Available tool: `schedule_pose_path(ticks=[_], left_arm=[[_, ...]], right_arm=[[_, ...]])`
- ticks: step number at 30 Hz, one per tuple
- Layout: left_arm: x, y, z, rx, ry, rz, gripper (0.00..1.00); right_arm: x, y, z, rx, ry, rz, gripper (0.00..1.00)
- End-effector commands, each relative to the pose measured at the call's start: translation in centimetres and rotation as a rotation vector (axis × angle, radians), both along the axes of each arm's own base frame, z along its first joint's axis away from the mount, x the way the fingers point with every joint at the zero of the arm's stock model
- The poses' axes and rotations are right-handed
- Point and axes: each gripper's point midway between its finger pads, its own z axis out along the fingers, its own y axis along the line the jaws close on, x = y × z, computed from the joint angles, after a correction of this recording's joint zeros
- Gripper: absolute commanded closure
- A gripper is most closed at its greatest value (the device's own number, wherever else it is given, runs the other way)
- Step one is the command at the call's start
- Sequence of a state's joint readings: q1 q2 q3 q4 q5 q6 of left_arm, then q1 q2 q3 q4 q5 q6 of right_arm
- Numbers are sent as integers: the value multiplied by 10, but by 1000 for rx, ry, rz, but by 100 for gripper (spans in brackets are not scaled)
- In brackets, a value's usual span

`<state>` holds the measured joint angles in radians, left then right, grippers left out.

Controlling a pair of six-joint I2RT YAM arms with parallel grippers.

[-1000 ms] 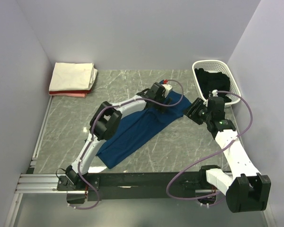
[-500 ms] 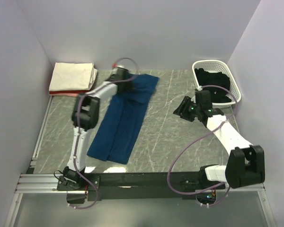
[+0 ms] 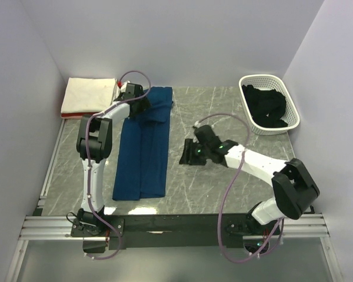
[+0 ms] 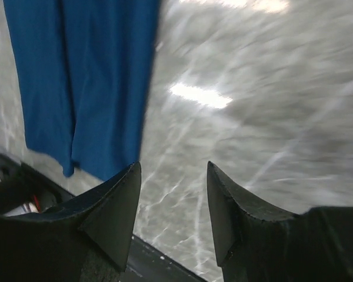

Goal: Fold and stack the t-shirts
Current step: Fold the tshirt

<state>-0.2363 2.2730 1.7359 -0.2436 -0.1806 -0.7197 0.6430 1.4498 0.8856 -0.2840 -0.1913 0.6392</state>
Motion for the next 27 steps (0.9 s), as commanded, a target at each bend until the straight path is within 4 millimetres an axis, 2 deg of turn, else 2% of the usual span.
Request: schedule_pose_path(ticks=[1,2,4,5,7,8,10,12,13,14,15,16,18,19,21,22,23,24,25,26,27], left_arm=[[-28,-21,-32,-58,115,-60,11],[-26,-23,-21,-66,91,-68,9],[-24,-28,-8,-73,59,-105,9],[-22,-28,4,-77,38,-110,7],[-19,-30,19,-73,9,-133,6],[-16,-31,34,-77,-19,-143,6],[-17,-32,52,-77,-46,-159,6],[-18,-33,65,-82,-66,-171,6],[-19,-33,78,-87,-89,-173,6],[-19,-33,85,-91,-102,-175,6],[-23,-33,87,-90,-102,-177,6],[-25,-32,101,-95,-125,-173,6],[-33,-30,104,-97,-122,-169,7],[-37,-29,118,-102,-143,-168,7],[-48,-25,115,-108,-127,-155,7],[-53,-24,126,-116,-146,-154,8],[-63,-21,116,-115,-119,-145,9],[-69,-21,117,-128,-119,-135,10],[-76,-19,129,-140,-143,-133,11],[-89,-17,114,-141,-110,-126,12],[-95,-16,114,-159,-109,-116,12]], right_arm=[[-13,31,-2,12,-24,32,45],[-28,44,-6,6,-13,73,45],[-40,57,-9,-10,-20,105,45],[-53,67,-13,-23,-11,139,45],[-60,75,-14,-28,-17,156,45],[-69,82,-18,-31,-13,179,45],[-75,91,-19,-31,-16,193,45],[-84,97,-28,-66,-5,219,45],[-82,101,-26,-75,-16,216,45],[-84,103,-34,-94,-6,222,45],[-84,108,-33,-94,-11,227,45],[-86,109,-40,-112,-5,231,45],[-87,112,-44,-115,1,234,45],[-89,112,-48,-122,9,233,45],[-91,110,-53,-129,18,236,51],[-93,109,-56,-135,26,235,53],[-94,107,-58,-140,27,235,60],[-97,102,-62,-152,36,236,63],[-98,99,-62,-155,35,236,68],[-99,96,-64,-162,36,234,78],[-104,87,-70,-185,51,232,82]])
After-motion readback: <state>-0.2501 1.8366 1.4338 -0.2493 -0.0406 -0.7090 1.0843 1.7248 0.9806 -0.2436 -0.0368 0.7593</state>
